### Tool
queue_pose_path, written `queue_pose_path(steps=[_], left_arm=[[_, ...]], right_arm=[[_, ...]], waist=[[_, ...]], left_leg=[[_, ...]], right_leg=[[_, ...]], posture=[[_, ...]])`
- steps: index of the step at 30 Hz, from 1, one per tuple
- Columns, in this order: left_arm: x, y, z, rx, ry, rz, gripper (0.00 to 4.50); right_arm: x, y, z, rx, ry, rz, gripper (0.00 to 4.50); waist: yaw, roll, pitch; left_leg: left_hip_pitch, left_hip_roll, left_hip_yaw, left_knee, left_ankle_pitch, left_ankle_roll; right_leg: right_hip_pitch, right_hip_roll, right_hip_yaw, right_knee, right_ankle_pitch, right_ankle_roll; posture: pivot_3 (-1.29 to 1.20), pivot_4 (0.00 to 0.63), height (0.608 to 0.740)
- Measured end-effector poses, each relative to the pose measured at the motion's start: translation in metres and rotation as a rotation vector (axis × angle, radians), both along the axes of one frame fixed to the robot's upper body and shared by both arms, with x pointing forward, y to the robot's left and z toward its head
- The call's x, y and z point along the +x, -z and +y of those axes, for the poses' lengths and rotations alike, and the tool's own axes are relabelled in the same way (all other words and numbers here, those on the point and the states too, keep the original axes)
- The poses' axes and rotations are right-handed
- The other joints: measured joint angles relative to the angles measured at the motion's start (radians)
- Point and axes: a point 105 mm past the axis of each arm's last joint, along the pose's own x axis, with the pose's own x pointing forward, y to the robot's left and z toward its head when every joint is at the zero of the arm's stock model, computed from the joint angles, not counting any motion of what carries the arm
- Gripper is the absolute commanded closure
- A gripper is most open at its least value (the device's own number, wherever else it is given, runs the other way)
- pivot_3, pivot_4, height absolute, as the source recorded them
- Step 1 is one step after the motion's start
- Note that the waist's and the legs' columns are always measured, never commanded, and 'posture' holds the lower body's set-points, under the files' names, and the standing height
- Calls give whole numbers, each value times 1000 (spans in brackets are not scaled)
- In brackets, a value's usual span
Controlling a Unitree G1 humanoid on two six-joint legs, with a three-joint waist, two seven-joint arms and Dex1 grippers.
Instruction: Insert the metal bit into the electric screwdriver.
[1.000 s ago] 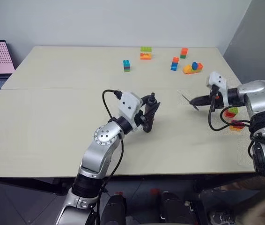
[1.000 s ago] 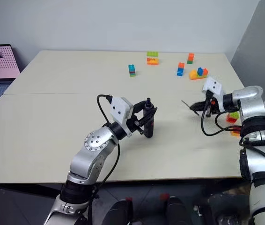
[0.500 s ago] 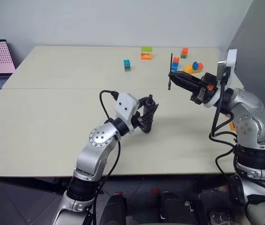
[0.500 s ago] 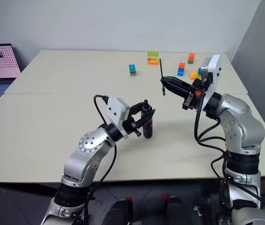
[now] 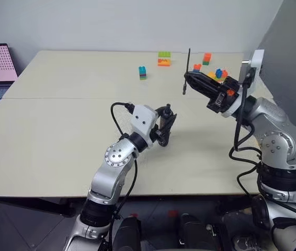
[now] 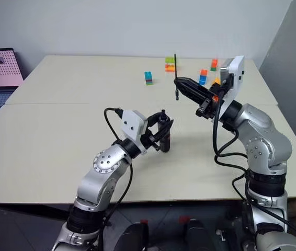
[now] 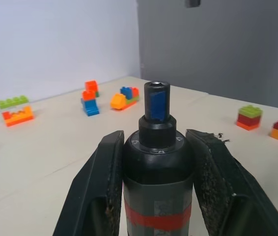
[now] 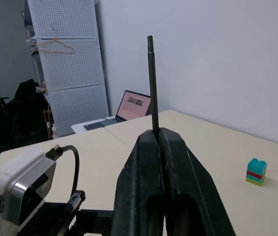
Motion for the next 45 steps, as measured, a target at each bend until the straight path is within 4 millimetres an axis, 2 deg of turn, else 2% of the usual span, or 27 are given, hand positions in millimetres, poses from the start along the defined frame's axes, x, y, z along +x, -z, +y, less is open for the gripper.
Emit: queue_pose_path(steps=[13,19,31,45], left_arm=[[1,2,0,-22,-31,-2,2881],[2,2,2,-29,-39,2,2881],[2,2,3,-31,-42,5,2881],[3,2,4,-30,-43,5,2881]], right_arm=[[-2,2,33,37,4,-67,4500],[-2,12,37,41,13,-51,4500],[-2,20,44,25,20,-41,4500],[2,31,37,9,61,-22,4500]], waist=[[0,0,0],[0,0,0],[0,0,0],[0,0,0]], left_leg=[[0,0,0,0,0,0],[0,0,0,0,0,0],[0,0,0,-1,0,0],[0,0,-1,-1,0,0]], right_leg=[[0,0,0,0,0,0],[0,0,0,-1,0,0],[0,0,-1,-1,0,0],[0,0,-1,-2,-1,-1]], posture=[[0,150,740],[0,150,740],[0,150,740],[0,150,740]])
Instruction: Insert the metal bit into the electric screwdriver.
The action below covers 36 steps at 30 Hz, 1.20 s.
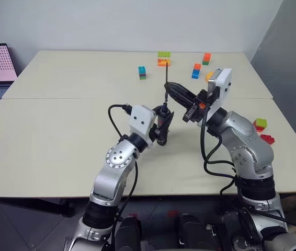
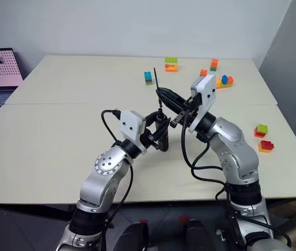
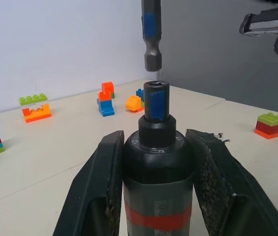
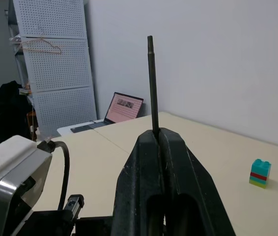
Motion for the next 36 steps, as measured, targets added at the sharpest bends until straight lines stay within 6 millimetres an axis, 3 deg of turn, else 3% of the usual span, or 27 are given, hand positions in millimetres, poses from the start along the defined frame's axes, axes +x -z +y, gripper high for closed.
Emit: queue_pose_path(steps=[26,36], left_arm=[[0,1,1,4,-1,1,2881],[0,1,1,11,3,-1,2881]], right_arm=[[-8,6,2,-17,-25,-26,4500],[-2,9,3,-64,-16,78,4500]], waist=[[0,0,0],[0,0,0]], left_leg=[[0,0,0,0,0,0],[0,0,0,0,0,0]], right_leg=[[0,0,0,-1,-2,-4],[0,0,0,-1,-3,-5]], posture=[[0,150,740],[0,150,740]])
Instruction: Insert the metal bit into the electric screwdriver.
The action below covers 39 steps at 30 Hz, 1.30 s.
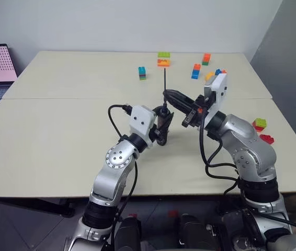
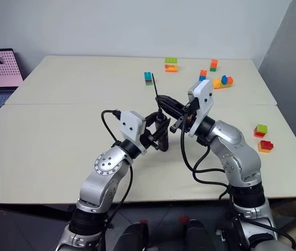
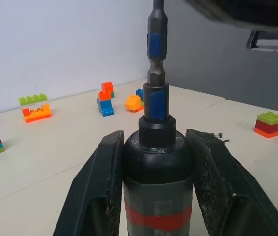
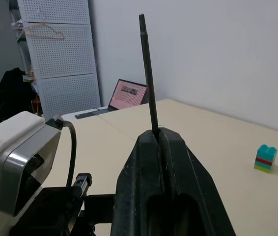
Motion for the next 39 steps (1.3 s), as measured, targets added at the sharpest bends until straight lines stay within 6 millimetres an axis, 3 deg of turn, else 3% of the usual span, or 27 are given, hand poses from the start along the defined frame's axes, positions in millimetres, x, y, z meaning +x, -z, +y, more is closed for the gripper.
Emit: queue_pose_path(steps=[21,39], left_arm=[[0,0,0,-1,-2,-2,2881],[-2,1,0,6,11,-8,2881]], right_arm=[[0,4,-8,-25,-3,72,4500],[-5,0,-10,-164,-45,62,4500]], waist=[[0,0,0],[0,0,0]], left_leg=[[0,0,0,0,0,0],[0,0,-1,-1,0,0]], right_leg=[[0,0,0,-1,0,0],[0,0,-1,-3,0,-1]], posture=[[0,150,740],[0,150,740]])
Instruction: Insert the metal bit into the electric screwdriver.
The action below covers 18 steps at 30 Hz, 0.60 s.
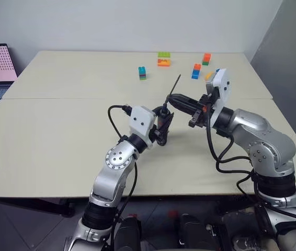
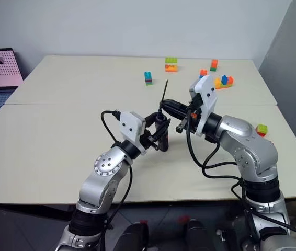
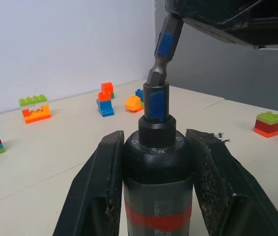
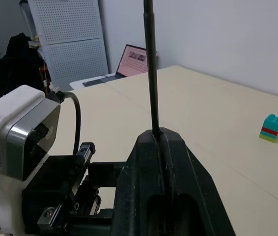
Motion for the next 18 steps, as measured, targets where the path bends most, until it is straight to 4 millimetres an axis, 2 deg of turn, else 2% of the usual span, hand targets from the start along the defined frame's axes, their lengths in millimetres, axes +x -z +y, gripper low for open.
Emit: queue_pose_path(steps=[18], left_arm=[[-3,0,0,19,27,-23,2881]], right_arm=[[3,-10,-7,-145,-122,19,4500]], waist=[[0,0,0]], left_leg=[[-1,0,-1,-4,0,0]], right_leg=[[1,0,-2,-7,0,0]], posture=[[0,150,740]])
